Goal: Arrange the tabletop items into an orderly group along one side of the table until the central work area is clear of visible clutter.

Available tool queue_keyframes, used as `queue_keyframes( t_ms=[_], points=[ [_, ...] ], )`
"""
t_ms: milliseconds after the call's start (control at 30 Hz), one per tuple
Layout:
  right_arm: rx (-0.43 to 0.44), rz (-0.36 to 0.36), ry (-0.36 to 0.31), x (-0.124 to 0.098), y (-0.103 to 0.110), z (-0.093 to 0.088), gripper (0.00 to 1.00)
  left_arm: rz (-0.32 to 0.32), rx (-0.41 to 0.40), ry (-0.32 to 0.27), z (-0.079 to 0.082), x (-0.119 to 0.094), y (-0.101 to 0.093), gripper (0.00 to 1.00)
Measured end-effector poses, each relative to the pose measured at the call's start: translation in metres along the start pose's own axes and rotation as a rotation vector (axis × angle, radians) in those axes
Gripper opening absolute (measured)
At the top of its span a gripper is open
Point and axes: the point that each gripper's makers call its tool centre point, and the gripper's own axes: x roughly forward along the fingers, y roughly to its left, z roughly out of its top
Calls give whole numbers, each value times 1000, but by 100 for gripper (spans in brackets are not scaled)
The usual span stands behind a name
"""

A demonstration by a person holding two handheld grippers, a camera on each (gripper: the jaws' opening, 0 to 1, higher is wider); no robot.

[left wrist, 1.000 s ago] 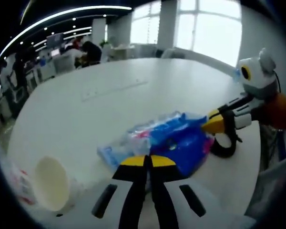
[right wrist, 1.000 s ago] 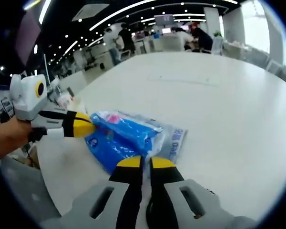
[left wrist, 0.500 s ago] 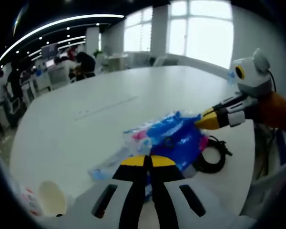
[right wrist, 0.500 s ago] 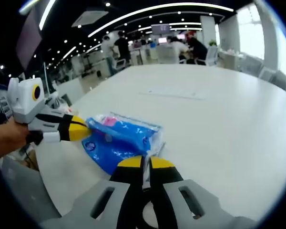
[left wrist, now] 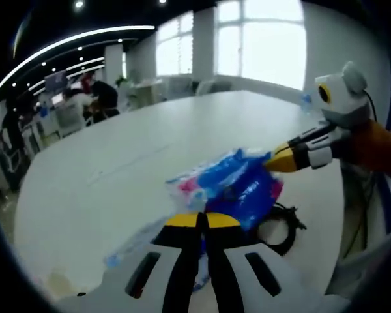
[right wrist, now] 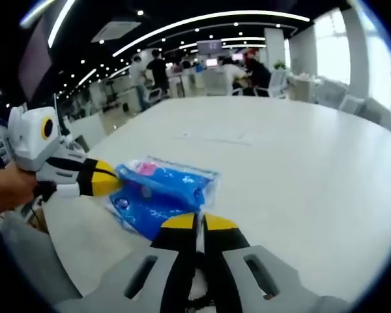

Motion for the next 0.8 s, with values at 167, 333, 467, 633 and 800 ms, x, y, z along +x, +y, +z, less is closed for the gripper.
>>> queue_keyframes(
  t_ms=[167,333,467,633,800],
  points=[
    [8,-23,-12,-10,-21,0,3,-13,16,-4,10,13,-16,0],
    [18,-44,-22,-18,-39,-2,3,-24,20,-4,16,27,-31,0],
    [26,-65,-32,-24,-55,-3,3,-32,22,-5,19,37,-41,0],
    [34,-83,-35,-28,-70,-7,3,-49,12,-4,19,50,-54,0],
    [46,-95,-33,-28,-84,-14,3,-57,10,1,17,64,-63,0]
  ],
)
